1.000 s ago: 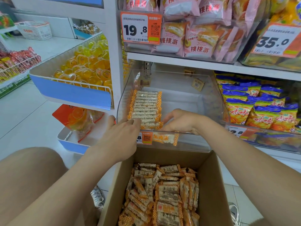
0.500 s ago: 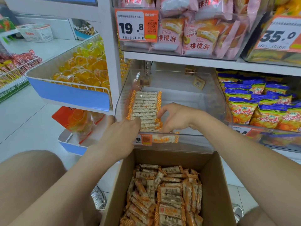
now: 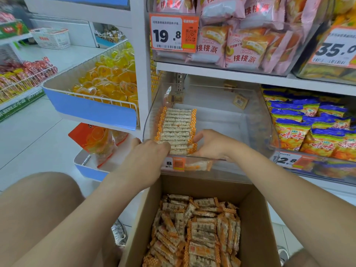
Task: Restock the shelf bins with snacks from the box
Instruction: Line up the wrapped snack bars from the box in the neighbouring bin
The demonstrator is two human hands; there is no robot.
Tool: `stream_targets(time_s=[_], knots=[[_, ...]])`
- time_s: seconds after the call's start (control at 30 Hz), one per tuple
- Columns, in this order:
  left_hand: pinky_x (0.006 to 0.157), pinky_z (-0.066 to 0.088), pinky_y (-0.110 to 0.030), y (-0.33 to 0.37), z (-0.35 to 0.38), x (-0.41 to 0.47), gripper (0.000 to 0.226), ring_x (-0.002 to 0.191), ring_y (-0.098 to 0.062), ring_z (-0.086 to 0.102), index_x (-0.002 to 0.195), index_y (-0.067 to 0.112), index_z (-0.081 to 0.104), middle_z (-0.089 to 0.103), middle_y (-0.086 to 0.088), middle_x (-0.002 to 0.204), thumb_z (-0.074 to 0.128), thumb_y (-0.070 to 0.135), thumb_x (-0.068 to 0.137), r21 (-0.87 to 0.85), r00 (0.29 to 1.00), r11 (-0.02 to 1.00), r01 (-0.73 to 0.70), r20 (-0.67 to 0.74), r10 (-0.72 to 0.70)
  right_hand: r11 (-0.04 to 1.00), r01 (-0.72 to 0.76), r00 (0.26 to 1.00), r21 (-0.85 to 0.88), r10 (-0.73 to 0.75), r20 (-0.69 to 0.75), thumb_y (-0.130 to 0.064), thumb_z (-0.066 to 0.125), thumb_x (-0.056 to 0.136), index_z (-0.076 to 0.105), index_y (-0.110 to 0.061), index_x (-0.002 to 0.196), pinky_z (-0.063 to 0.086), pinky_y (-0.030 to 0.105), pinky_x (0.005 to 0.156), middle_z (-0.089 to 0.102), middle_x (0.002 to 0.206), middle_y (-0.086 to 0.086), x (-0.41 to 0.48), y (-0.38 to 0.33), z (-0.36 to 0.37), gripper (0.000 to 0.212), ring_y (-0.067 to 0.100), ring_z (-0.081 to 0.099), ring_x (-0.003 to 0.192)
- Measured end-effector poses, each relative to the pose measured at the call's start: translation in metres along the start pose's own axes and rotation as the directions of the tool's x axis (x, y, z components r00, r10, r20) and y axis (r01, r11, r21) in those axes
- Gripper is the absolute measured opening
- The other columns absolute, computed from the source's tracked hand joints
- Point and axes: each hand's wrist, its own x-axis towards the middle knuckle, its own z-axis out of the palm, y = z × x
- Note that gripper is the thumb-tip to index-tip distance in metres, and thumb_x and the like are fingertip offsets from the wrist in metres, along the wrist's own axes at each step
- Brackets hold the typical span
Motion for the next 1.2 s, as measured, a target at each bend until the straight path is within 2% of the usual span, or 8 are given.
stream_targets(time_s=[0.2, 0.37, 0.5, 0.57, 0.83, 0.93, 1.0, 1.2], knots=[[0.091, 0.037, -0.04, -0.004, 0.001, -0.008, 0.05, 0.111, -0.028, 0.037, 0.128, 0.02, 0.053, 0.041, -0.003, 0.123, 0.067, 0.03, 0.081, -0.362, 0.873, 0.931, -0.039, -0.466, -0.145, 0.997, -0.071, 0.997, 0.036, 0.07, 0.019, -0.039, 0.097, 0.071, 0.062, -0.026, 0.091, 0.041, 0.017, 0.059, 0.055, 0.089, -0.013, -0.003, 0.002, -0.001, 0.042, -0.001, 0.05, 0.076], [0.091, 0.05, -0.05, -0.012, 0.011, 0.007, 0.038, 0.118, -0.04, 0.058, 0.141, 0.006, 0.049, 0.065, -0.016, 0.131, 0.049, 0.012, 0.103, -0.544, 0.881, 0.787, 0.291, -0.17, -0.442, 0.996, -0.087, 0.995, 0.016, 0.087, -0.044, -0.043, 0.099, 0.065, 0.068, -0.015, 0.117, 0.046, 0.021, 0.069, 0.064, 0.112, -0.002, -0.005, 0.0, 0.002, 0.067, 0.009, 0.056, 0.088], [0.089, 0.055, -0.052, -0.012, 0.009, 0.002, 0.03, 0.109, -0.039, 0.064, 0.13, 0.007, 0.053, 0.07, -0.014, 0.12, 0.049, 0.01, 0.101, -0.6, 0.879, 0.732, 0.322, -0.097, -0.466, 0.984, -0.171, 0.985, -0.056, 0.169, -0.032, -0.058, 0.097, 0.062, 0.055, -0.012, 0.145, 0.052, 0.028, 0.087, 0.059, 0.14, 0.002, -0.005, 0.001, -0.003, 0.104, 0.023, 0.061, 0.12], [0.09, 0.056, -0.053, -0.012, 0.008, -0.001, 0.03, 0.108, -0.037, 0.064, 0.129, 0.007, 0.051, 0.068, -0.014, 0.118, 0.051, 0.007, 0.099, -0.654, 0.88, 0.686, 0.32, -0.063, -0.47, 0.972, -0.233, 0.972, -0.039, 0.234, 0.036, -0.062, 0.098, 0.056, 0.054, -0.009, 0.144, 0.062, 0.038, 0.09, 0.064, 0.135, 0.005, -0.003, 0.004, -0.002, 0.111, 0.023, 0.073, 0.107], [0.086, 0.059, -0.053, -0.016, 0.008, -0.002, 0.034, 0.105, -0.03, 0.063, 0.126, 0.012, 0.049, 0.066, -0.004, 0.107, 0.052, -0.001, 0.096, -0.691, 0.885, 0.644, 0.329, -0.012, -0.465, 0.958, -0.217, 0.975, 0.19, 0.201, 0.1, -0.023, 0.097, 0.074, 0.041, -0.01, 0.155, 0.066, 0.034, 0.068, 0.046, 0.152, 0.01, -0.008, -0.018, 0.01, 0.1, 0.024, 0.079, 0.078], [0.084, 0.06, -0.054, -0.017, 0.004, -0.001, 0.033, 0.104, -0.032, 0.063, 0.128, 0.014, 0.049, 0.067, -0.007, 0.111, 0.051, 0.002, 0.097, -0.686, 0.885, 0.646, 0.335, -0.006, -0.465, 0.953, -0.175, 0.983, 0.246, 0.154, 0.104, -0.015, 0.094, 0.078, 0.061, -0.023, 0.11, 0.066, 0.034, 0.07, 0.057, 0.116, -0.003, -0.008, -0.018, 0.012, 0.047, 0.021, 0.077, 0.076], [0.085, 0.06, -0.053, -0.016, 0.003, 0.0, 0.035, 0.105, -0.032, 0.063, 0.131, 0.014, 0.049, 0.067, -0.007, 0.112, 0.05, 0.003, 0.098, -0.672, 0.887, 0.658, 0.339, -0.005, -0.462, 0.946, -0.146, 0.987, 0.289, 0.121, 0.103, -0.011, 0.093, 0.078, 0.058, -0.028, 0.09, 0.066, 0.036, 0.068, 0.063, 0.105, -0.005, -0.005, -0.021, 0.017, 0.041, 0.019, 0.076, 0.079], [0.079, 0.061, -0.054, -0.017, 0.002, 0.005, 0.028, 0.1, -0.034, 0.067, 0.127, 0.018, 0.051, 0.069, -0.008, 0.112, 0.047, 0.008, 0.101, -0.678, 0.886, 0.656, 0.332, -0.016, -0.464, 0.848, -0.199, 0.96, 0.491, 0.068, 0.271, 0.002, 0.076, 0.092, 0.066, -0.006, 0.123, 0.064, 0.048, 0.087, 0.075, 0.123, 0.011, 0.008, -0.006, 0.003, 0.033, 0.031, 0.075, 0.108]])
